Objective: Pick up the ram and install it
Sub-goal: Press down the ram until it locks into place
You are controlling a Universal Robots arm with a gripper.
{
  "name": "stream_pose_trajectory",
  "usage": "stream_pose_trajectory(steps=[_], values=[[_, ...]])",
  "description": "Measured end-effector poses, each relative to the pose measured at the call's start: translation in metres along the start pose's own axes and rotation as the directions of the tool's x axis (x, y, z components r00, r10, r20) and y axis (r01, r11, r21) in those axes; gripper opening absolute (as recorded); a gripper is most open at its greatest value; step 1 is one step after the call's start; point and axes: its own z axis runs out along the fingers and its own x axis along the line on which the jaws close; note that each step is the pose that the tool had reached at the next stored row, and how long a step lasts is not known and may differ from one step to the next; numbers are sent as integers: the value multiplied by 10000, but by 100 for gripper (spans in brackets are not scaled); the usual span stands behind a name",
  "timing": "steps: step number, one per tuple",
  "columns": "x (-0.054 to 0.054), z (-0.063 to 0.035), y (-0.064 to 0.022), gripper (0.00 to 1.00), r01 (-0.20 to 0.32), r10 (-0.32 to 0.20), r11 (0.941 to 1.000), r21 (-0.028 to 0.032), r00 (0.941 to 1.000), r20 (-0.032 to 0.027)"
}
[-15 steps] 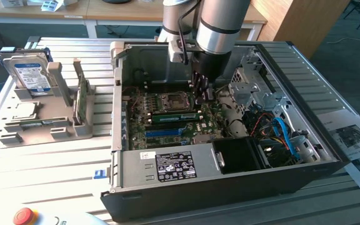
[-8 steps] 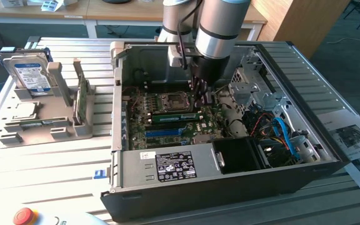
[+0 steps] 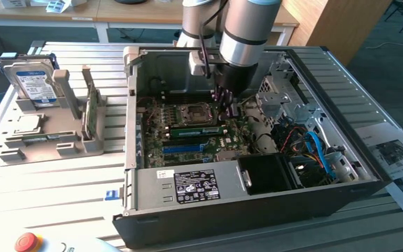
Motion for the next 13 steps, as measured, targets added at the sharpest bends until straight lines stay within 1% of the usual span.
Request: stream_pose_trajectory(steps=[6, 10, 13], values=[[-1, -4, -120, 10, 2, -2, 10000, -4, 10000, 0], [-1, -4, -123, 10, 2, -2, 10000, -4, 10000, 0], [-28, -4, -124, 10, 2, -2, 10000, -5, 10000, 0]])
